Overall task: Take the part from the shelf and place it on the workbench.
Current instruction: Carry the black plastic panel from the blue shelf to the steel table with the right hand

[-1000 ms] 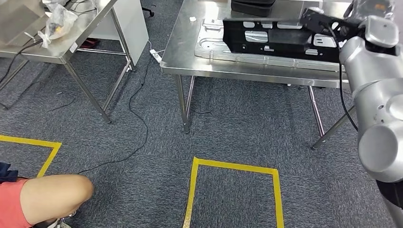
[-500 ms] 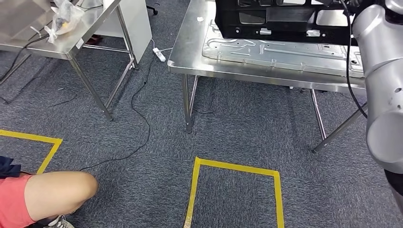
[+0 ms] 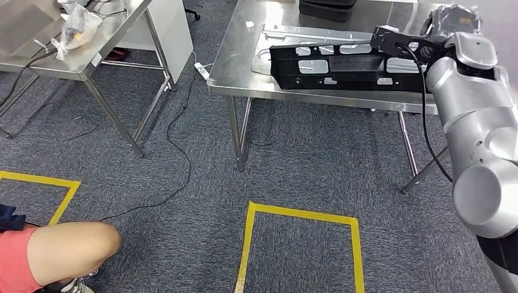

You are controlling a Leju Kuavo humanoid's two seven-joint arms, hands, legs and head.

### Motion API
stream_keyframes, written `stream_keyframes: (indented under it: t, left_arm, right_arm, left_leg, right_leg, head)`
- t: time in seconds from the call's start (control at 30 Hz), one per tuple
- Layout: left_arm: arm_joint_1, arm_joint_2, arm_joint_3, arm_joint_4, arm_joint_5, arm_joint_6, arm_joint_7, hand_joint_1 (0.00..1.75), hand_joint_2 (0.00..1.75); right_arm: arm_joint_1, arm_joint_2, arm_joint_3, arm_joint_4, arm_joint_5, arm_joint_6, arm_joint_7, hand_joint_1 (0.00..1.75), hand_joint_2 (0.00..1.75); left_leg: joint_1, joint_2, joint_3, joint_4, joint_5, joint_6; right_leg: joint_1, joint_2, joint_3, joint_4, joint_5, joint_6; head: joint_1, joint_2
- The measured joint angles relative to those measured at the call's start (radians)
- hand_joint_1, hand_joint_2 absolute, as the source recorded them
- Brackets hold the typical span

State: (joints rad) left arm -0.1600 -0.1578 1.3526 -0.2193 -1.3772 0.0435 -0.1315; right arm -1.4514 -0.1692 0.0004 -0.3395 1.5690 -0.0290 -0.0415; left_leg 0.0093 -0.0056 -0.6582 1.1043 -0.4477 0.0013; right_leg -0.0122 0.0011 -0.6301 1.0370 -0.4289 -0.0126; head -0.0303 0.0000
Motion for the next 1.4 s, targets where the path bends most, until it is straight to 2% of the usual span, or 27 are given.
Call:
stream_keyframes:
  t: [0.03, 0.07, 0.13, 0.2, 0.27, 0.33, 0.37, 0.4, 0.43, 0.47, 0.53, 0.6, 0.67, 0.7, 0.77, 0.83, 0.87, 0.9, 0.93, 1.0, 1.03, 1.07, 1.13, 1.2, 1.27, 1.33, 1.4]
  left_arm:
    - [0.0, 0.0, 0.0, 0.0, -0.001, 0.0, -0.001, 0.0, 1.75]
    - [-0.001, 0.0, 0.0, 0.0, -0.003, 0.0, -0.001, 0.0, 1.75]
    - [0.0, -0.001, 0.0, 0.0, -0.006, 0.0, -0.002, 0.0, 1.75]
    - [-0.001, -0.004, 0.0, 0.0, -0.008, 0.0, -0.003, 0.0, 1.75]
    - [-0.002, -0.006, 0.0, 0.0, -0.01, -0.001, -0.003, 0.0, 1.75]
    - [-0.002, -0.006, 0.0, 0.0, -0.013, -0.001, -0.003, 0.0, 1.75]
    - [-0.001, -0.006, 0.0, 0.0, -0.014, -0.001, -0.002, 0.0, 1.75]
    - [0.0, -0.006, 0.0, 0.0, -0.015, -0.001, -0.002, 0.0, 1.75]
    - [0.0, -0.007, 0.0, 0.0, -0.015, -0.001, -0.001, 0.0, 1.75]
    - [0.001, -0.007, 0.0, 0.0, -0.015, -0.001, 0.0, 0.0, 1.75]
    - [0.0, -0.008, 0.0, 0.0, -0.016, -0.002, 0.0, 0.0, 1.75]
    - [-0.001, -0.009, 0.0, 0.0, -0.015, -0.002, 0.0, 0.0, 1.75]
    - [-0.001, -0.009, -0.001, 0.0, -0.015, -0.003, 0.0, 0.0, 1.75]
    - [-0.001, -0.009, -0.001, 0.0, -0.015, -0.003, -0.001, 0.0, 1.75]
    - [-0.001, -0.008, 0.0, 0.0, -0.015, -0.003, -0.002, 0.0, 1.75]
    - [0.0, -0.009, 0.0, 0.0, -0.015, -0.004, -0.003, 0.0, 1.75]
    - [0.001, -0.009, 0.0, 0.0, -0.014, -0.006, -0.003, 0.0, 1.75]
    - [0.001, -0.009, 0.0, 0.0, -0.014, -0.007, -0.003, 0.0, 1.75]
    - [0.001, -0.009, 0.0, 0.0, -0.013, -0.008, -0.003, 0.0, 1.75]
    - [0.001, -0.009, 0.0, 0.0, -0.012, -0.01, -0.003, 0.0, 1.75]
    - [0.001, -0.008, 0.0, 0.0, -0.012, -0.011, -0.003, 0.0, 1.75]
    - [0.001, -0.008, 0.0, 0.0, -0.012, -0.012, -0.003, 0.0, 1.75]
    - [0.001, -0.008, 0.0, 0.0, -0.012, -0.013, -0.003, 0.0, 1.75]
    - [0.001, -0.008, 0.0, 0.0, -0.012, -0.014, -0.003, 0.0, 1.75]
    - [-0.001, -0.008, 0.0, 0.0, -0.012, -0.014, -0.003, 0.0, 1.75]
    - [-0.002, -0.008, 0.0, 0.0, -0.013, -0.014, -0.003, 0.0, 1.75]
    - [-0.002, -0.008, 0.0, 0.0, -0.013, -0.015, -0.003, 0.0, 1.75]
  right_arm:
    - [0.002, -0.001, 0.0, 0.001, 0.0, -0.002, 0.0, 1.75, 1.75]
    - [0.006, -0.001, 0.0, 0.002, 0.0, -0.004, 0.0, 1.75, 1.75]
    - [0.015, -0.002, 0.0, 0.004, 0.0, -0.01, 0.0, 1.75, 1.75]
    - [0.025, -0.005, 0.0, 0.004, 0.0, -0.018, 0.0, 1.75, 1.75]
    - [0.029, -0.009, 0.0, 0.006, 0.0, -0.028, 0.0, 1.75, 1.75]
    - [0.033, -0.012, 0.0, 0.008, 0.0, -0.038, 0.0, 1.75, 1.75]
    - [0.035, -0.014, 0.0, 0.008, 0.0, -0.041, 0.001, 1.75, 1.75]
    - [0.035, -0.014, 0.0, 0.008, 0.0, -0.043, 0.001, 1.75, 1.75]
    - [0.033, -0.015, 0.0, 0.008, -0.001, -0.045, 0.002, 1.75, 1.75]
    - [0.029, -0.015, 0.0, 0.006, -0.001, -0.045, 0.002, 1.75, 1.75]
    - [0.016, -0.015, -0.001, 0.004, -0.001, -0.045, 0.003, 1.75, 1.75]
    - [0.007, -0.014, -0.001, 0.002, -0.001, -0.045, 0.003, 1.75, 1.75]
    - [0.005, -0.014, -0.001, 0.0, -0.001, -0.045, 0.003, 1.75, 1.75]
    - [0.005, -0.013, -0.001, -0.002, -0.001, -0.045, 0.002, 1.75, 1.75]
    - [0.003, -0.011, -0.002, -0.007, -0.001, -0.045, 0.001, 1.75, 1.75]
    - [0.001, -0.009, -0.003, -0.009, -0.001, -0.045, 0.001, 1.75, 1.75]
    - [0.002, -0.008, -0.004, -0.009, -0.001, -0.045, 0.001, 1.75, 1.75]
    - [0.002, -0.007, -0.004, -0.009, 0.0, -0.044, 0.001, 1.75, 1.75]
    - [0.002, -0.007, -0.004, -0.009, 0.0, -0.045, 0.001, 1.75, 1.75]
    - [0.002, -0.007, -0.004, -0.01, -0.001, -0.045, 0.001, 1.75, 1.75]
    - [0.001, -0.007, -0.004, -0.011, -0.001, -0.046, 0.001, 1.75, 1.75]
    - [0.0, -0.008, -0.005, -0.011, -0.001, -0.046, 0.001, 1.75, 1.75]
    - [0.0, -0.008, -0.006, -0.011, -0.001, -0.046, 0.001, 1.75, 1.75]
    - [0.0, -0.008, -0.007, -0.013, -0.001, -0.046, 0.0, 1.75, 1.75]
    - [0.0, -0.009, -0.01, -0.014, -0.001, -0.047, 0.0, 1.75, 1.75]
    - [-0.001, -0.01, -0.013, -0.014, -0.001, -0.047, -0.001, 1.75, 1.75]
    - [-0.001, -0.01, -0.014, -0.014, -0.001, -0.047, 0.0, 1.75, 1.75]
  left_leg:
    - [-0.002, 0.0, 0.023, -0.048, 0.015, 0.004]
    - [-0.004, 0.0, 0.034, -0.072, 0.018, 0.008]
    - [-0.006, 0.0, 0.037, -0.078, 0.019, 0.015]
    - [-0.003, 0.001, 0.044, -0.091, 0.026, 0.028]
    - [0.0, 0.002, 0.049, -0.101, 0.032, 0.039]
    - [-0.001, 0.001, 0.048, -0.1, 0.032, 0.042]
    - [-0.001, 0.001, 0.048, -0.099, 0.031, 0.043]
    - [-0.001, 0.0, 0.048, -0.096, 0.029, 0.042]
    - [-0.001, 0.0, 0.048, -0.092, 0.026, 0.04]
    - [-0.001, -0.001, 0.049, -0.088, 0.023, 0.038]
    - [-0.004, -0.001, 0.045, -0.079, 0.016, 0.03]
    - [-0.006, -0.001, 0.042, -0.076, 0.014, 0.022]
    - [-0.006, -0.001, 0.041, -0.074, 0.012, 0.013]
    - [-0.006, -0.001, 0.037, -0.063, 0.002, 0.007]
    - [-0.004, 0.0, 0.001, 0.018, -0.048, -0.002]
    - [0.0, 0.0, -0.061, 0.154, -0.108, -0.008]
    - [0.002, 0.0, -0.083, 0.2, -0.12, -0.01]
    - [0.003, 0.001, -0.09, 0.211, -0.113, -0.011]
    - [0.003, 0.001, -0.076, 0.178, -0.085, -0.011]
    - [0.003, 0.002, -0.011, 0.042, -0.017, -0.006]
    - [0.002, 0.002, 0.018, -0.019, 0.004, -0.002]
    - [0.0, 0.002, 0.035, -0.056, 0.012, 0.002]
    - [-0.004, 0.001, 0.04, -0.073, 0.011, 0.01]
    - [-0.001, 0.002, 0.045, -0.084, 0.018, 0.023]
    - [0.002, 0.003, 0.05, -0.095, 0.025, 0.035]
    - [0.001, 0.003, 0.05, -0.096, 0.026, 0.039]
    - [0.001, 0.003, 0.05, -0.096, 0.026, 0.04]
  right_leg:
    - [0.001, 0.0, -0.002, 0.001, 0.0, 0.004]
    - [0.003, 0.0, -0.003, 0.001, 0.0, 0.008]
    - [0.003, 0.0, -0.002, -0.003, 0.002, 0.018]
    - [0.001, 0.001, -0.008, 0.013, -0.013, 0.029]
    - [-0.001, 0.0, -0.048, 0.1, -0.065, 0.037]
    - [-0.002, 0.0, -0.109, 0.229, -0.118, 0.043]
    - [-0.003, 0.0, -0.127, 0.265, -0.124, 0.045]
    - [-0.003, 0.0, -0.128, 0.264, -0.111, 0.045]
    - [-0.004, -0.001, -0.11, 0.224, -0.081, 0.045]
    - [-0.004, -0.001, -0.078, 0.156, -0.044, 0.042]
    - [0.0, 0.0, -0.02, 0.043, -0.004, 0.035]
    - [0.006, 0.002, -0.003, 0.009, -0.005, 0.026]
    - [0.004, 0.001, -0.003, 0.002, -0.002, 0.016]
    - [0.001, 0.0, -0.001, 0.0, 0.0, 0.01]
    - [-0.004, -0.003, 0.002, -0.005, 0.002, -0.001]
    - [-0.003, -0.003, 0.001, -0.005, 0.002, -0.006]
    - [-0.003, -0.002, 0.001, -0.004, 0.002, -0.006]
    - [-0.003, -0.002, 0.001, -0.004, 0.002, -0.006]
    - [-0.003, -0.001, 0.002, -0.003, 0.001, -0.005]
    - [-0.002, 0.0, 0.004, 0.0, -0.002, -0.001]
    - [0.0, 0.0, 0.003, 0.002, -0.004, 0.003]
    - [0.001, 0.0, 0.001, 0.004, -0.004, 0.007]
    - [0.003, 0.0, -0.002, 0.002, -0.001, 0.017]
    - [0.0, 0.0, -0.005, 0.008, -0.009, 0.028]
    - [-0.002, 0.0, -0.033, 0.072, -0.051, 0.037]
    - [-0.003, 0.0, -0.065, 0.145, -0.092, 0.041]
    - [-0.003, 0.0, -0.074, 0.167, -0.102, 0.042]
  head:
    - [0.0, 0.0]
    - [0.0, 0.0]
    - [0.001, 0.0]
    - [0.001, 0.0]
    - [0.002, 0.0]
    - [0.002, 0.0]
    - [0.002, 0.0]
    - [0.002, 0.0]
    - [0.002, 0.0]
    - [0.002, 0.0]
    - [0.002, 0.0]
    - [0.001, 0.0]
    - [0.001, 0.0]
    - [0.001, 0.0]
    - [0.001, 0.0]
    - [0.0, 0.0]
    - [0.0, 0.0]
    - [0.0, 0.0]
    - [0.0, 0.0]
    - [0.001, 0.0]
    - [0.001, 0.0]
    - [0.001, 0.0]
    - [0.001, 0.0]
    - [0.001, 0.0]
    - [0.002, 0.0]
    - [0.002, 0.0]
    - [0.002, 0.0]
